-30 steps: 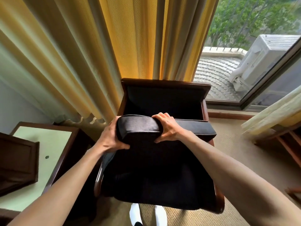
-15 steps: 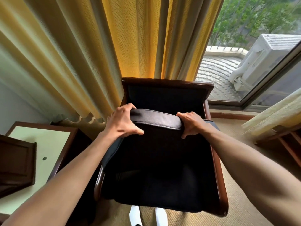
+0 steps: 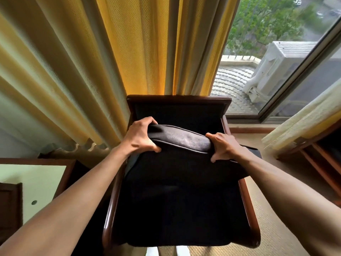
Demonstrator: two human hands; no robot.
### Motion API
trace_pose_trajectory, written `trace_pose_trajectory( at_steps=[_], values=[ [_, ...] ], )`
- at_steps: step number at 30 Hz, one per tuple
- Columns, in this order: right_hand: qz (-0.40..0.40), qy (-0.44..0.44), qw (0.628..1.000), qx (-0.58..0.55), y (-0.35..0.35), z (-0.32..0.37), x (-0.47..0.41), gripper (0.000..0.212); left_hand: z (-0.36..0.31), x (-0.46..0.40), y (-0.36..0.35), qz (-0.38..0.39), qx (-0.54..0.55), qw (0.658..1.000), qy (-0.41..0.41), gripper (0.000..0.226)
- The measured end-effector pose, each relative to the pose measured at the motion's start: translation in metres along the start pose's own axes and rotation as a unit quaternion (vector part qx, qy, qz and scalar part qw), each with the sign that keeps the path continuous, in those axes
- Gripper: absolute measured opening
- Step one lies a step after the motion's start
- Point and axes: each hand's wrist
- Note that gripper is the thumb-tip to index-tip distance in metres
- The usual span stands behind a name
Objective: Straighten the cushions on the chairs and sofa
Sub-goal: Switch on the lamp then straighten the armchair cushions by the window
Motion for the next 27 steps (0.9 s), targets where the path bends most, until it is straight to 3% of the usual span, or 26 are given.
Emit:
trace_pose_trajectory(
  at_steps=[5, 12, 14, 17, 19, 22, 27],
  values=[
    [-0.036, 0.012, 0.999, -0.007, -0.001, 0.004, -0.011, 0.068, 0.023, -0.009, 0.0, -0.022, 0.022, 0.999, -0.017, 0.074],
    [-0.059, 0.054, 0.997, 0.003, -0.047, 0.032, -0.048, 0.077, 0.08, -0.022, -0.031, 0.073, -0.081, 0.988, 0.108, 0.073],
    [-0.064, 0.071, 0.995, 0.014, -0.057, 0.026, -0.057, 0.089, 0.091, -0.029, -0.042, 0.126, -0.148, 0.973, 0.126, 0.081],
    [-0.047, 0.07, 0.996, 0.005, -0.065, 0.01, -0.069, 0.107, 0.091, -0.043, -0.061, 0.204, -0.296, 0.921, 0.148, 0.114],
    [-0.031, 0.074, 0.997, 0.023, -0.067, -0.001, -0.076, 0.119, 0.078, -0.053, -0.08, 0.21, -0.315, 0.915, 0.136, 0.126],
    [-0.005, 0.092, 0.994, 0.051, -0.063, -0.015, -0.087, 0.129, 0.061, -0.069, -0.109, 0.184, -0.313, 0.93, 0.057, 0.122],
    [-0.014, 0.095, 0.995, 0.036, -0.04, -0.026, -0.112, 0.101, 0.064, -0.097, -0.102, 0.133, -0.319, 0.938, 0.009, 0.104]
  ],
)
Point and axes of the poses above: each hand's wrist, its own x-axis away from the middle knuckle, its own y-axis out of the back of the hand, z = x × y, and after that the axes turned 2 degrees about -x, right-handed
